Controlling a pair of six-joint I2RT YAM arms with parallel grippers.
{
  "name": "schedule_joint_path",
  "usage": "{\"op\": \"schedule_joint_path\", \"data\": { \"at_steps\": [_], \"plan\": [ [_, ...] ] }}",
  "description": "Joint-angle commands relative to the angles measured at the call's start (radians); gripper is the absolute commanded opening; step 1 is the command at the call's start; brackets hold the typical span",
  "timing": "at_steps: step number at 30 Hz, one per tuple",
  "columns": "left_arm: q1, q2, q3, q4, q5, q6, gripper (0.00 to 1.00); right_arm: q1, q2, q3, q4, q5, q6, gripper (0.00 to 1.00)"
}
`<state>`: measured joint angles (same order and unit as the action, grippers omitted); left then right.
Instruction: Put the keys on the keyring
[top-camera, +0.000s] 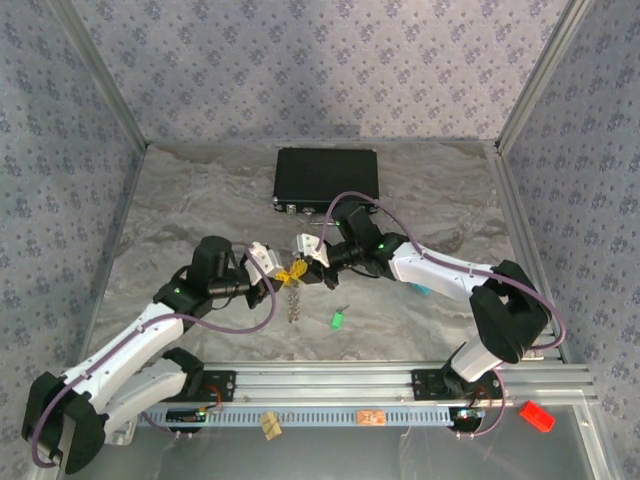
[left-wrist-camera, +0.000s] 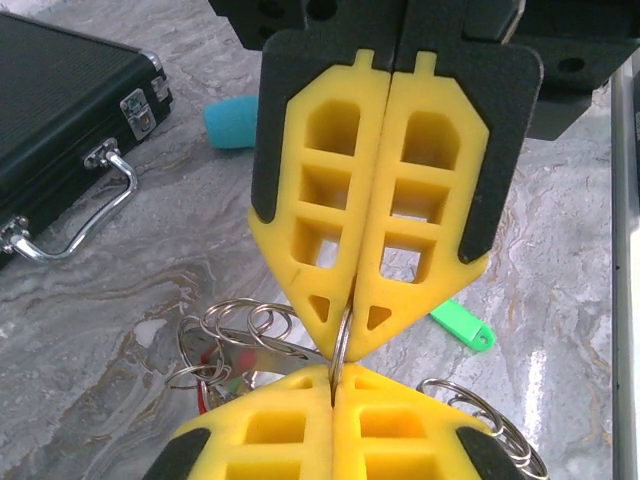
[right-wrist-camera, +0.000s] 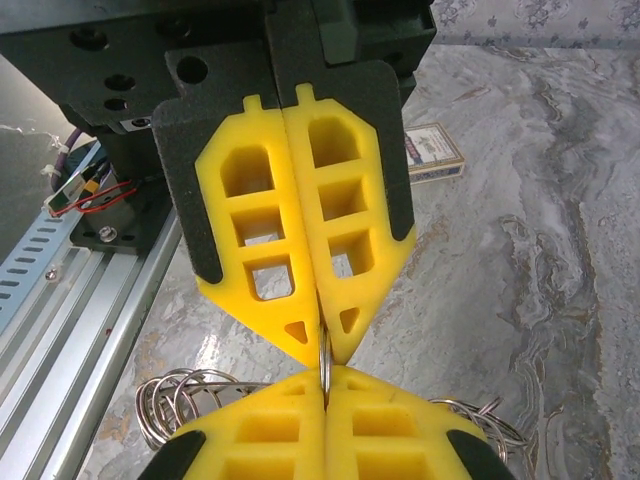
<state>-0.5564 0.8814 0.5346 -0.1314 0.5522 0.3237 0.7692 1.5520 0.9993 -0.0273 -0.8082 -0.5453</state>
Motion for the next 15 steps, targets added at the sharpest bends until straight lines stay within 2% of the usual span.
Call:
{"op": "schedule_joint_path", "data": {
  "at_steps": [1,2,3,5,8,10,12,15],
  "plan": [
    [0.003,0.004,0.021,0.017,0.019,-0.008,0.00,0.003,-0.010,0.032,0.017,-0.014,-0.008,0.16],
    [0.003,0.003,0.029,0.015,0.007,-0.027,0.00,-0.010,-0.023,0.021,0.025,0.009,0.010,0.25],
    [0.004,0.002,0.040,0.009,-0.011,-0.057,0.00,-0.028,-0.043,0.005,0.032,0.042,0.028,0.30],
    [0.001,0.004,0.075,-0.016,-0.077,-0.149,0.00,-0.072,-0.096,-0.030,0.032,0.093,0.070,0.34],
    [-0.009,0.031,0.164,-0.125,-0.225,-0.343,0.00,-0.120,-0.202,-0.087,0.002,0.135,0.117,0.35],
    [-0.023,0.062,0.244,-0.236,-0.339,-0.485,0.00,-0.096,-0.266,-0.100,-0.062,0.194,0.100,0.34],
    [-0.028,0.105,0.332,-0.360,-0.403,-0.609,0.00,-0.030,-0.317,-0.113,-0.096,0.255,0.094,0.33],
    [-0.027,0.182,0.456,-0.526,-0.450,-0.781,0.00,0.096,-0.345,-0.147,0.004,0.336,0.145,0.29]
  ]
}}
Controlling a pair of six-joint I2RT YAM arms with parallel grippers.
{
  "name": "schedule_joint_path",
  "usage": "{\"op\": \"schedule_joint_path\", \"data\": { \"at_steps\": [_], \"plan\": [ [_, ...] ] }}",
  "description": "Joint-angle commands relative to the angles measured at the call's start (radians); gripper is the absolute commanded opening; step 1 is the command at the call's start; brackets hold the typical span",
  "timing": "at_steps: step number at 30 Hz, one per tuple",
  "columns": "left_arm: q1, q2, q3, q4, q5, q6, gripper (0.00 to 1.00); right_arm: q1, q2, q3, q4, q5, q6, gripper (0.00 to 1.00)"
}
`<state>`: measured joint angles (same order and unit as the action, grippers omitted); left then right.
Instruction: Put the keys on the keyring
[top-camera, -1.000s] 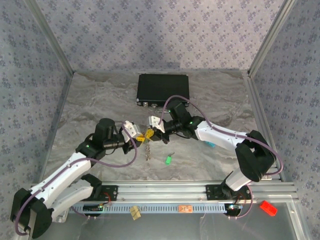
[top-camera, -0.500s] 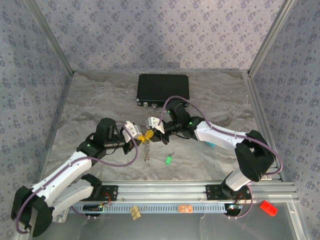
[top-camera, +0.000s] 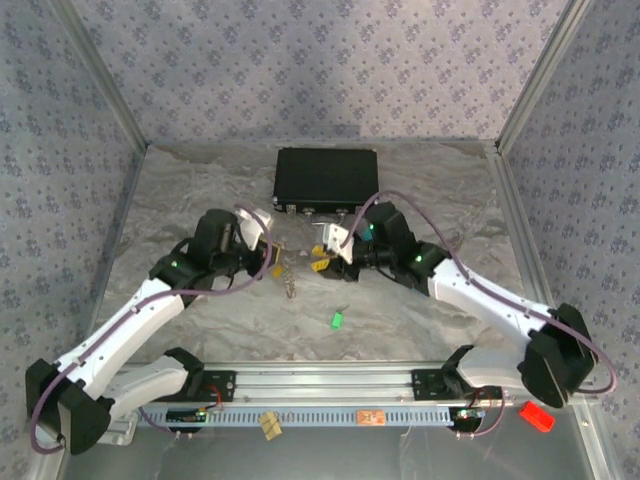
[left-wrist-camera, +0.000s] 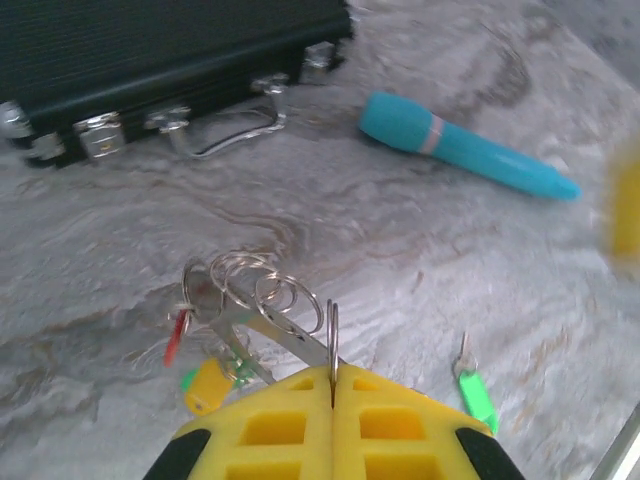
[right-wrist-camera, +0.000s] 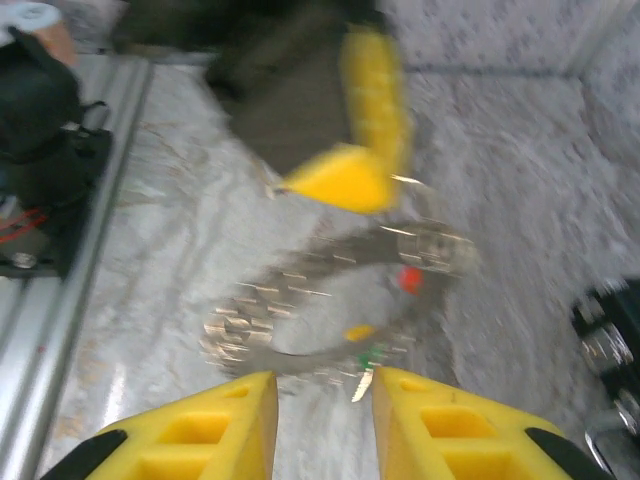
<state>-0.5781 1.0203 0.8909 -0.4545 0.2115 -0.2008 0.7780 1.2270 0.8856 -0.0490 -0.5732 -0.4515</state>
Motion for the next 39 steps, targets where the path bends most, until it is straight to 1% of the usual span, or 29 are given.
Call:
{"op": "schedule_joint_path", "data": {
  "at_steps": [1,5,7,10,13,15,18,22,24,27,33,39],
  "plan": [
    [-0.003,0.068,0.134,-0.254,-0.107,-0.316,0.00,0.122,-0.016,-0.045,0.080,0.127,0.075,0.28],
    [-0.001,0.176,0.278,-0.415,-0.055,-0.528,0.00,0.238,0.053,-0.070,0.303,0.272,0.156,0.20],
    [0.001,0.231,0.334,-0.482,-0.001,-0.610,0.00,0.270,0.099,-0.077,0.381,0.325,0.168,0.19],
    [0.003,0.290,0.400,-0.558,0.048,-0.726,0.00,0.286,0.158,-0.100,0.496,0.391,0.201,0.19],
    [0.009,0.306,0.418,-0.570,0.098,-0.831,0.00,0.287,0.202,-0.132,0.589,0.465,0.227,0.19],
    [0.017,0.310,0.423,-0.579,0.123,-0.890,0.00,0.296,0.229,-0.158,0.630,0.529,0.220,0.18],
    [0.032,0.311,0.418,-0.595,0.152,-0.964,0.00,0.302,0.244,-0.212,0.694,0.593,0.201,0.18],
    [0.053,0.305,0.380,-0.576,0.208,-1.058,0.00,0.305,0.244,-0.275,0.780,0.622,0.159,0.20],
    [0.055,0.306,0.375,-0.569,0.225,-1.095,0.00,0.301,0.254,-0.297,0.836,0.612,0.135,0.24],
    [0.058,0.308,0.364,-0.555,0.257,-1.132,0.00,0.296,0.273,-0.303,0.894,0.591,0.125,0.26],
    [0.057,0.305,0.337,-0.550,0.284,-1.170,0.00,0.287,0.302,-0.289,0.966,0.589,0.127,0.27],
    [0.057,0.299,0.321,-0.544,0.292,-1.182,0.00,0.283,0.311,-0.287,0.985,0.569,0.138,0.27]
  ]
}}
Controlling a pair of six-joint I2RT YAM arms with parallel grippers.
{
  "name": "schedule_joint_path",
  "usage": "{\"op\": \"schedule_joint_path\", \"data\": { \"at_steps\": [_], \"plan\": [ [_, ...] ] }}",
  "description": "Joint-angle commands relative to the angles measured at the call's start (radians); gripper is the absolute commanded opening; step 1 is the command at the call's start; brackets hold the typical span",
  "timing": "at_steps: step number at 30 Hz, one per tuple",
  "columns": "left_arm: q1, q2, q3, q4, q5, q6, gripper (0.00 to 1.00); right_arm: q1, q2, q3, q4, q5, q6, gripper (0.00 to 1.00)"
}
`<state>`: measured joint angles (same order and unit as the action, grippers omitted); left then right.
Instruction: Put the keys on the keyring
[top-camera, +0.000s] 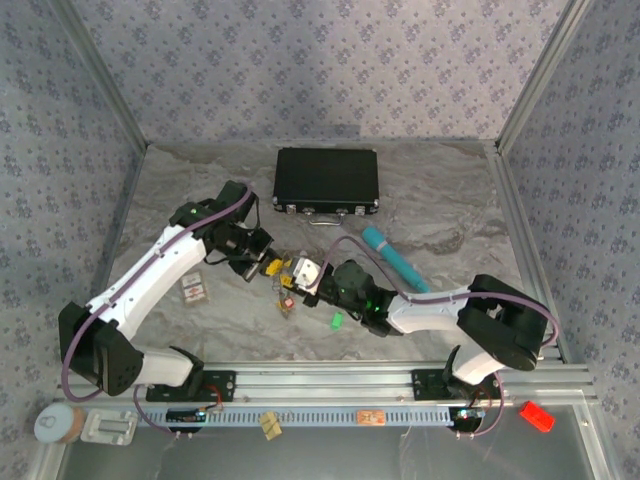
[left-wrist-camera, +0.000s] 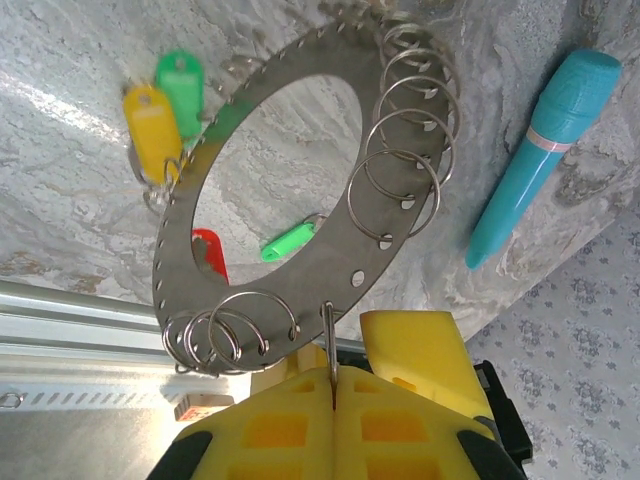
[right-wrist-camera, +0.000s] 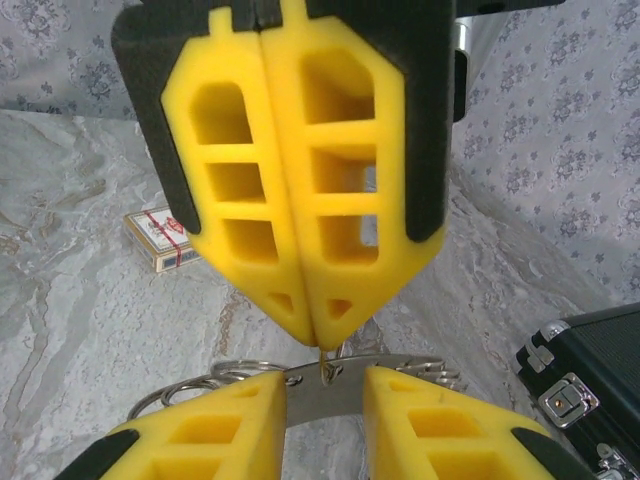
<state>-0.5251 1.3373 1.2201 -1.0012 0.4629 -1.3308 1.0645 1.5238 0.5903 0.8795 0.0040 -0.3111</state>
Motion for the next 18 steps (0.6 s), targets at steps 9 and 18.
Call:
{"op": "schedule_joint_path", "data": {
  "at_steps": [9,18],
  "plan": [
    [0.005,-0.020,-0.013,0.009,0.053,-0.061,0.00,-0.005,0.039,0.036,0.059,-0.022,-0.005,0.15],
    [0.005,-0.049,-0.051,0.035,0.055,-0.085,0.00,-0.008,0.034,0.044,0.052,-0.028,0.004,0.00]
  ]
}}
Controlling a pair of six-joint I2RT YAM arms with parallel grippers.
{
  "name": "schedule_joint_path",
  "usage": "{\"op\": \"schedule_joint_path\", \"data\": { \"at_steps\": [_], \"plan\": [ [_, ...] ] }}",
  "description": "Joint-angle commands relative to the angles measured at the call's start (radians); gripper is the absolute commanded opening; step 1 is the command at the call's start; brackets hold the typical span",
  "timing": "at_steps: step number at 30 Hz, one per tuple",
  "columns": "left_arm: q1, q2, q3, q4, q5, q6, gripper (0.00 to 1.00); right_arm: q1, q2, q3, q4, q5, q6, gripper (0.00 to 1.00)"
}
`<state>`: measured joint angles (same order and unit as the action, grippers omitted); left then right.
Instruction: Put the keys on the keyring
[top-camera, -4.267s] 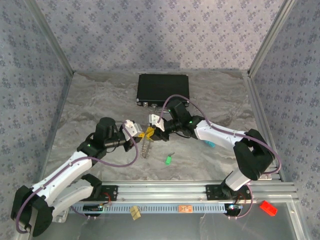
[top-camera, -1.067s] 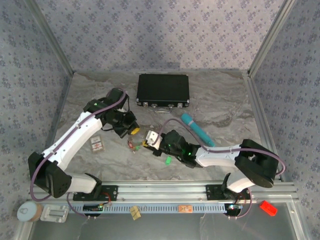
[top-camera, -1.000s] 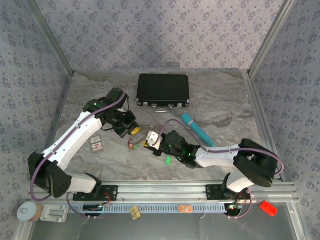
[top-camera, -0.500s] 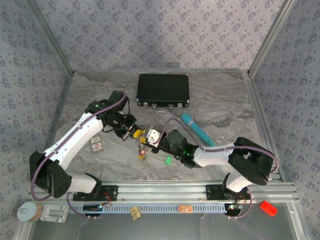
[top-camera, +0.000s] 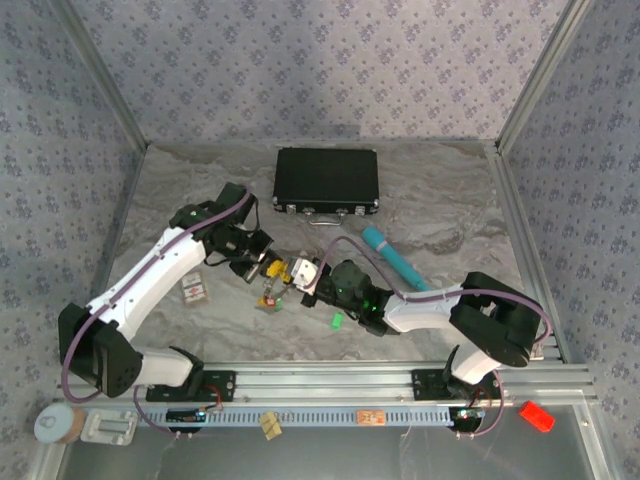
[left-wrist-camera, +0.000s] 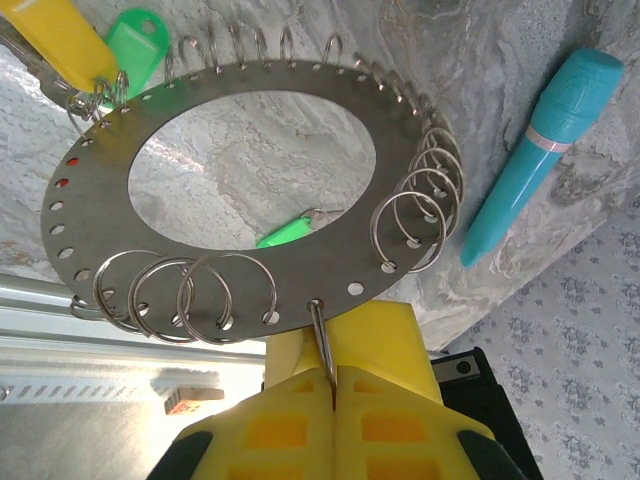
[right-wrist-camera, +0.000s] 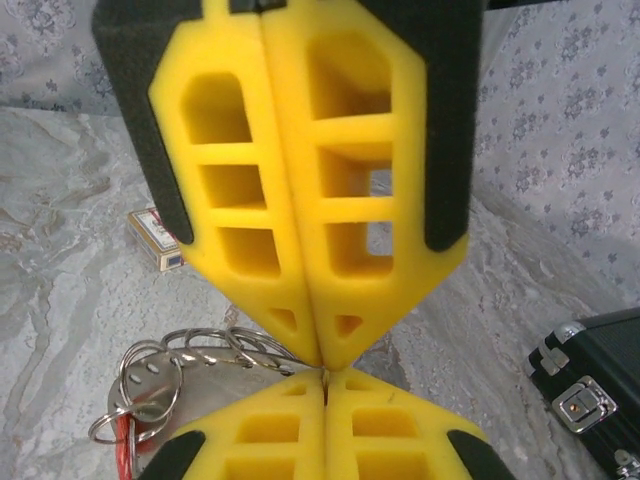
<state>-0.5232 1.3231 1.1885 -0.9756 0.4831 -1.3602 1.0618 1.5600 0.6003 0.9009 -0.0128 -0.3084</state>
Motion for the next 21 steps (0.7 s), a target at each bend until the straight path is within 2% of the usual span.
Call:
{"op": "schedule_joint_path", "data": {
  "at_steps": [1,2,4,5,6,9,12,15,17,19,21],
  "plan": [
    [0.002,-0.042,-0.031,0.032,0.033,-0.056,0.00,-0.008,-0.005,0.035,0.024,-0.015,0.002,0.00],
    [0.005,-0.054,-0.044,0.071,0.025,-0.048,0.01,-0.008,-0.010,0.035,0.013,-0.016,0.003,0.00],
    [0.022,-0.082,-0.052,0.121,-0.030,0.000,0.39,-0.010,-0.025,0.030,-0.018,-0.023,0.002,0.00],
    [0.037,-0.098,-0.038,0.119,-0.092,0.064,0.55,-0.014,-0.037,0.028,-0.043,-0.031,0.004,0.00],
    [0.052,-0.115,-0.022,0.118,-0.159,0.146,0.62,-0.017,-0.050,0.028,-0.079,-0.045,0.004,0.00],
    [0.074,-0.171,-0.011,0.212,-0.309,0.461,0.69,-0.035,-0.096,0.041,-0.210,-0.102,-0.001,0.00],
    [0.072,-0.240,-0.092,0.394,-0.335,0.839,0.68,-0.054,-0.137,0.066,-0.346,-0.167,-0.014,0.00],
    [0.072,-0.319,-0.234,0.557,-0.218,1.220,0.67,-0.082,-0.172,0.094,-0.454,-0.229,-0.023,0.00],
    [0.071,-0.389,-0.342,0.636,-0.111,1.426,0.62,-0.100,-0.186,0.112,-0.512,-0.270,-0.029,0.00],
    [0.072,-0.454,-0.430,0.674,-0.024,1.618,0.58,-0.116,-0.195,0.131,-0.558,-0.307,-0.036,0.00],
    [0.072,-0.491,-0.483,0.659,0.051,1.785,0.50,-0.130,-0.201,0.152,-0.611,-0.346,-0.051,0.00]
  ]
}}
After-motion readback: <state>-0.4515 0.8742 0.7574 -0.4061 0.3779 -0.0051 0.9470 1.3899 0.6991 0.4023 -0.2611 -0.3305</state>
